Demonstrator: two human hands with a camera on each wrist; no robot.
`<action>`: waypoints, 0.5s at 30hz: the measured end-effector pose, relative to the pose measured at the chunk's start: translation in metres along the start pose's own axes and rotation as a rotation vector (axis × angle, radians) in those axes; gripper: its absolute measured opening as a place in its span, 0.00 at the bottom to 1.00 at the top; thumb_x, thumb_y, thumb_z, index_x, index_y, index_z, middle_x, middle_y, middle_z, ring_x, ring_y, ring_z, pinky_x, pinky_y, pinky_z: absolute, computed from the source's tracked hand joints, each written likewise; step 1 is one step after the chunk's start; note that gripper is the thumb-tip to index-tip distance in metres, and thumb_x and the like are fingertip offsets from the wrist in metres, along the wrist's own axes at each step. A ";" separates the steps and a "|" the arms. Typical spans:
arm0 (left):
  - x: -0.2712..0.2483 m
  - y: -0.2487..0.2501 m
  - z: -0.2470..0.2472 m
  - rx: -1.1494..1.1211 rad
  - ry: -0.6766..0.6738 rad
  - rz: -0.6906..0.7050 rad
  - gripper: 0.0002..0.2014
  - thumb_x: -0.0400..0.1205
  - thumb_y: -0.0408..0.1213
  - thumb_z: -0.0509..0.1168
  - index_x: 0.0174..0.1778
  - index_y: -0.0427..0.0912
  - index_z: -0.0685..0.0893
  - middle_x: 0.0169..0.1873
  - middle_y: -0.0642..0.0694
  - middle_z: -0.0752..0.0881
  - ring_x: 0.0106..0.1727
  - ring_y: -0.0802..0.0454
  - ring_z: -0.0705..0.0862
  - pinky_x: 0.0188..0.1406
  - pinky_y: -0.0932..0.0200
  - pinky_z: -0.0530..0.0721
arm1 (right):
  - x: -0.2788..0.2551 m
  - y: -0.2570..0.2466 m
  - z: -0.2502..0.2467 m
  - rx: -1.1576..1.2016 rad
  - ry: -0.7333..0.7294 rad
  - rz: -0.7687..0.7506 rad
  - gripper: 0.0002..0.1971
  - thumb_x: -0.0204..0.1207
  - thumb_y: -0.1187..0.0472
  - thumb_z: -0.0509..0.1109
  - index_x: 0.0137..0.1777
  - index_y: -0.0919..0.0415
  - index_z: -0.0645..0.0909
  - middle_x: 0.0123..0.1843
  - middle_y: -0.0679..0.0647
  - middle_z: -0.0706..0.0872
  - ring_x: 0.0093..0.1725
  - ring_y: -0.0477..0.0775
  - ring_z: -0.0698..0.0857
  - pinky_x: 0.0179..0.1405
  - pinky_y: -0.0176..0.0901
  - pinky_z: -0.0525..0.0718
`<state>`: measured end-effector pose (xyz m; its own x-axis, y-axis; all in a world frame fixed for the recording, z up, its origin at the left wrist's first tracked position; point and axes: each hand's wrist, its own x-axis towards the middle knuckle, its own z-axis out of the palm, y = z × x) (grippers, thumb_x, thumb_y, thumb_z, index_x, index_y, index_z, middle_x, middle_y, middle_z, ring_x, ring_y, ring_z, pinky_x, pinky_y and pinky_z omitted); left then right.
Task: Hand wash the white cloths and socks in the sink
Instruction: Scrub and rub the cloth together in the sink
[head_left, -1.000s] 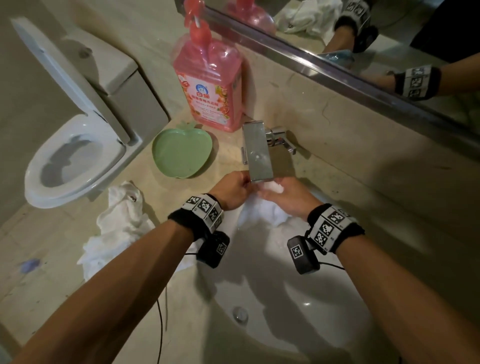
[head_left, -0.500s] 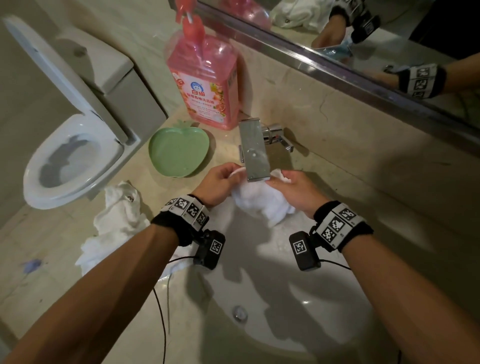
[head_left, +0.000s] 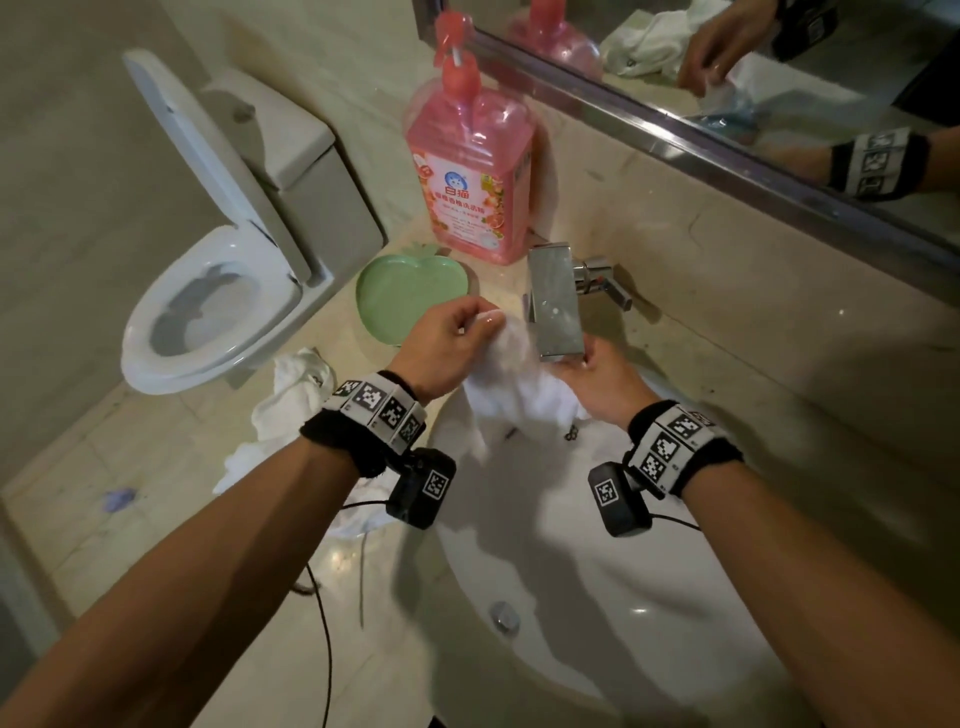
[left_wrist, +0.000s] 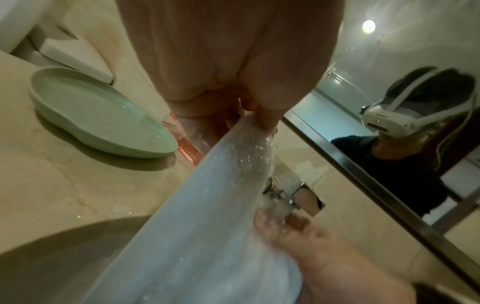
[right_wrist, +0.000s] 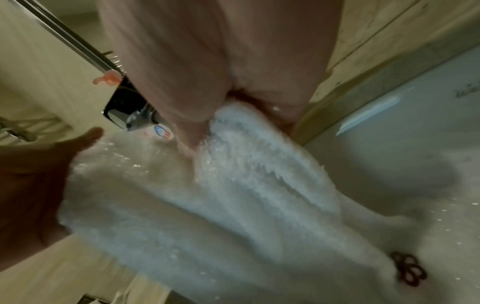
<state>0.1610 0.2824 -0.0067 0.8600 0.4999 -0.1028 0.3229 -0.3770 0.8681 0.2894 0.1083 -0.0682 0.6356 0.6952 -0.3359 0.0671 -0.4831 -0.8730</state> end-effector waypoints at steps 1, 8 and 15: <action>-0.001 0.000 -0.003 -0.026 0.014 -0.023 0.08 0.87 0.41 0.64 0.45 0.45 0.86 0.36 0.52 0.84 0.38 0.55 0.80 0.42 0.55 0.80 | -0.002 0.003 -0.003 -0.045 -0.008 0.004 0.12 0.82 0.60 0.69 0.42 0.41 0.83 0.34 0.35 0.87 0.35 0.33 0.82 0.31 0.27 0.78; -0.014 -0.008 -0.003 -0.044 0.007 -0.118 0.09 0.87 0.40 0.64 0.43 0.44 0.86 0.37 0.49 0.85 0.39 0.52 0.81 0.46 0.52 0.81 | -0.020 0.039 -0.021 -0.396 -0.079 0.123 0.21 0.79 0.44 0.73 0.47 0.66 0.82 0.39 0.56 0.84 0.40 0.59 0.82 0.39 0.49 0.76; -0.014 -0.019 0.004 -0.159 0.091 -0.242 0.13 0.84 0.43 0.67 0.43 0.37 0.88 0.36 0.43 0.84 0.39 0.48 0.80 0.44 0.39 0.84 | -0.033 0.047 -0.032 -0.391 -0.006 0.257 0.22 0.80 0.37 0.67 0.52 0.57 0.86 0.43 0.52 0.86 0.44 0.55 0.85 0.41 0.42 0.79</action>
<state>0.1444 0.2794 -0.0237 0.7243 0.6310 -0.2779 0.4419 -0.1153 0.8896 0.2965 0.0455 -0.0863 0.6653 0.5292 -0.5265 0.1939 -0.8036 -0.5627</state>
